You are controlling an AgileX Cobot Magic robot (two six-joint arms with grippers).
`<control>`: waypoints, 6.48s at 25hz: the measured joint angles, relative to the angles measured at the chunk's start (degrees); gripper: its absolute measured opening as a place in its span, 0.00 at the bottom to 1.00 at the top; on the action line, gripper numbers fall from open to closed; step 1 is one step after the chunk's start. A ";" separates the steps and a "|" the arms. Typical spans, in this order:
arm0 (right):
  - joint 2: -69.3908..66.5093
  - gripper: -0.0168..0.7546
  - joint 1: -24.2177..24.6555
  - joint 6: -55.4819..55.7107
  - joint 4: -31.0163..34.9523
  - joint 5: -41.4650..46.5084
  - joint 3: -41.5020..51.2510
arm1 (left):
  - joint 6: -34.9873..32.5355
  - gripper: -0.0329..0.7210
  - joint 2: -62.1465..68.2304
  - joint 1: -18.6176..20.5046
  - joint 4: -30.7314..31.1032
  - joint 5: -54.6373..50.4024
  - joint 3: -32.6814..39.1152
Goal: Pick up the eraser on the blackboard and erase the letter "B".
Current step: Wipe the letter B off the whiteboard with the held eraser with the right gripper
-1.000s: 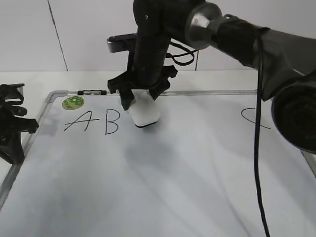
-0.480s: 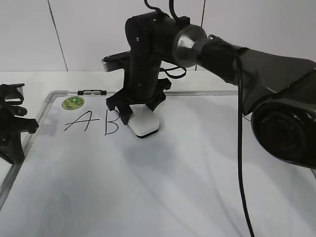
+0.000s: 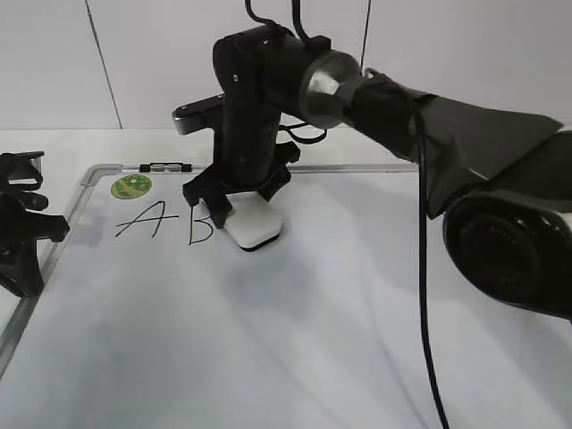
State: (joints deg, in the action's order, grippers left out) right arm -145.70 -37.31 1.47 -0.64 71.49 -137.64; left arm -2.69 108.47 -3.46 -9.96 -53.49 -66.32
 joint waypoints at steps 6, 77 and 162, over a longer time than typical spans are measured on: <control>-0.22 0.75 -3.47 -0.22 0.64 -1.35 0.00 | 0.00 0.10 0.00 0.00 0.00 0.00 0.00; -2.94 0.75 1.69 4.52 -0.79 -2.60 -5.14 | -0.20 0.11 0.00 0.00 0.02 -1.83 -0.17; 10.89 0.75 -6.09 -0.16 1.22 -7.02 17.23 | -0.54 0.11 0.00 0.00 0.04 -1.59 -0.17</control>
State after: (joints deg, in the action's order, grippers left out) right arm -134.81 -43.40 1.31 0.58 64.47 -120.42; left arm -3.23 108.47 -3.46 -9.92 -55.08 -66.49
